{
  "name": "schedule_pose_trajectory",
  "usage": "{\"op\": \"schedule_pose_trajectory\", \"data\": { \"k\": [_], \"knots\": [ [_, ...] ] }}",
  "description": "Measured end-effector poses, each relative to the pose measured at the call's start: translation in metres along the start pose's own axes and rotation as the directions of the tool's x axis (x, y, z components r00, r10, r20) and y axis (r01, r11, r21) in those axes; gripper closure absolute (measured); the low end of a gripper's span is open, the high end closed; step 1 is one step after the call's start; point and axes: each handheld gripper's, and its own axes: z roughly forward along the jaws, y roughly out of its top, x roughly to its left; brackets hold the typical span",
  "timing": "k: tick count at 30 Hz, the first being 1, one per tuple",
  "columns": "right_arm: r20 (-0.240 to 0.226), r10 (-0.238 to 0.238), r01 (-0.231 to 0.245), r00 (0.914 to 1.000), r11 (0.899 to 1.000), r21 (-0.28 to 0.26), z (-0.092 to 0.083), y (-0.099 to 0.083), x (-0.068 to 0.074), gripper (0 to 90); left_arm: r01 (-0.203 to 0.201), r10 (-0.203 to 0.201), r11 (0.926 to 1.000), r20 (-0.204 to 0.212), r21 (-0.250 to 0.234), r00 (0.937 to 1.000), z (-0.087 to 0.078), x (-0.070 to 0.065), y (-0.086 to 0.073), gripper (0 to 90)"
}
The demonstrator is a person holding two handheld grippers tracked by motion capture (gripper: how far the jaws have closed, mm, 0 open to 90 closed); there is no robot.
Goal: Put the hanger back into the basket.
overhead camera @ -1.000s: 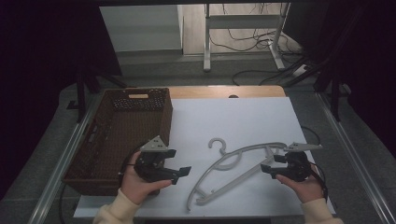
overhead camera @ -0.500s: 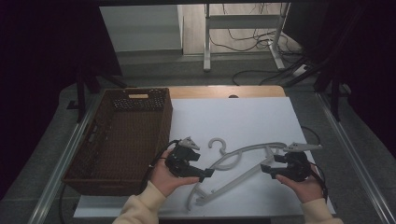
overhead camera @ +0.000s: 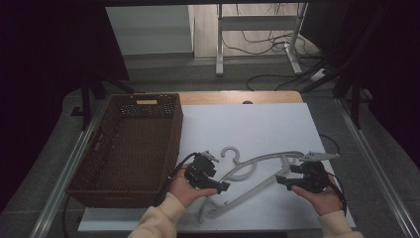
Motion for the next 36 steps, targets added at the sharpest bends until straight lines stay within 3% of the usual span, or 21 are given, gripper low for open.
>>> {"op": "schedule_pose_trajectory", "data": {
  "k": [7, 15, 21, 28, 36],
  "knots": [
    [0.003, -0.003, 0.003, 1.0000, 1.000, 0.001, 0.000, 0.000, 0.000, 27.3, 0.031, -0.032, 0.9989, 0.015, 0.035, 0.9994, 0.017, 0.010, -0.003, 34.4],
    [0.008, -0.002, 0.002, 1.0000, 1.000, 0.005, 0.000, -0.001, -0.001, 27.4, 0.075, -0.075, 0.9948, -0.002, 0.069, 0.9972, 0.026, 0.020, -0.007, 37.7],
    [0.009, -0.003, 0.003, 1.0000, 1.000, 0.006, 0.000, -0.001, 0.000, 27.4, 0.083, -0.085, 0.9928, 0.014, 0.087, 0.9963, 0.035, 0.023, -0.011, 49.6],
    [0.011, 0.000, 0.000, 0.9999, 1.000, 0.006, 0.000, 0.000, -0.001, 27.4, 0.070, -0.067, 0.9941, -0.033, 0.084, 0.9972, 0.037, 0.019, -0.012, 60.7],
    [0.015, 0.002, -0.002, 0.9999, 1.000, 0.002, 0.000, 0.001, -0.001, 27.4, 0.073, -0.065, 0.9940, -0.107, 0.081, 0.9922, 0.039, 0.015, -0.012, 76.3]
  ]
}}
